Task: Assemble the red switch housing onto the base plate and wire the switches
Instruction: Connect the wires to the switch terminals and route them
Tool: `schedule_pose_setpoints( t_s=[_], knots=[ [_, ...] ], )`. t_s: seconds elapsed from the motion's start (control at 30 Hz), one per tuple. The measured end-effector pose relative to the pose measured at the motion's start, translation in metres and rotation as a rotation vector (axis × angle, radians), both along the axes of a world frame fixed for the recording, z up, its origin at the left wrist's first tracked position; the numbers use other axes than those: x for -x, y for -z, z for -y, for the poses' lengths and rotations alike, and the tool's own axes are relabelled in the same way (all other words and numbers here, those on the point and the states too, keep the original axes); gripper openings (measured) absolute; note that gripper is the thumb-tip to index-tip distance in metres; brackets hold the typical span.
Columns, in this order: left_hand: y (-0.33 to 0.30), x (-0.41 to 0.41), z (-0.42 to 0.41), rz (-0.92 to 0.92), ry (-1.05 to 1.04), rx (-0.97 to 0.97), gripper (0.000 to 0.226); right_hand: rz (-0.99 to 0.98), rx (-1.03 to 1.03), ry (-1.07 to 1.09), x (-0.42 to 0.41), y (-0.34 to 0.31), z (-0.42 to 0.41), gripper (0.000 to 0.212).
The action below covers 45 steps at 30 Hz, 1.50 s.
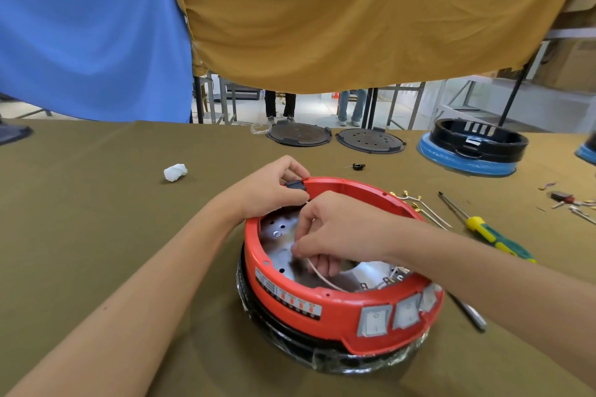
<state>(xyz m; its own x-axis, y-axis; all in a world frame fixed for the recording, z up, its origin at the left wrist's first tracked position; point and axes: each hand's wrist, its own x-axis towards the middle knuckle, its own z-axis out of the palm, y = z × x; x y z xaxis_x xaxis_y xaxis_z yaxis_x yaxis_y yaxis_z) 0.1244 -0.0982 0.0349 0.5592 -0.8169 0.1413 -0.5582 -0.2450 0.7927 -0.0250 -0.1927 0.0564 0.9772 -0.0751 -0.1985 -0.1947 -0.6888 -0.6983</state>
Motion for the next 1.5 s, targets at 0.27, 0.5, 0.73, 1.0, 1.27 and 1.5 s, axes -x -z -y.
schedule_pose_setpoints(
  t_s=[0.27, 0.5, 0.73, 1.0, 1.27, 1.5],
  knots=[
    [-0.001, 0.001, -0.002, -0.007, 0.009, -0.004, 0.028, 0.265, -0.016, 0.119, 0.003, -0.028, 0.029, 0.017],
    [-0.005, 0.003, -0.004, 0.053, 0.036, -0.078, 0.035, 0.079, 0.217, 0.182, 0.005, -0.017, 0.086, 0.043],
    [-0.006, 0.003, -0.003, 0.098, 0.034, -0.091, 0.032, 0.214, 0.442, 0.173, -0.001, 0.009, 0.089, 0.048],
    [-0.002, 0.000, -0.001, 0.050, 0.023, -0.069, 0.028, 0.261, 0.363, 0.201, 0.001, 0.012, 0.089, 0.048],
    [-0.003, -0.001, 0.000, -0.029, 0.023, -0.034, 0.032, 0.469, 0.584, 0.027, -0.010, -0.001, 0.064, 0.017],
    [0.000, -0.003, 0.000, -0.033, 0.028, -0.007, 0.033, 0.368, 0.711, -0.096, -0.031, 0.003, 0.041, 0.020]
  ],
)
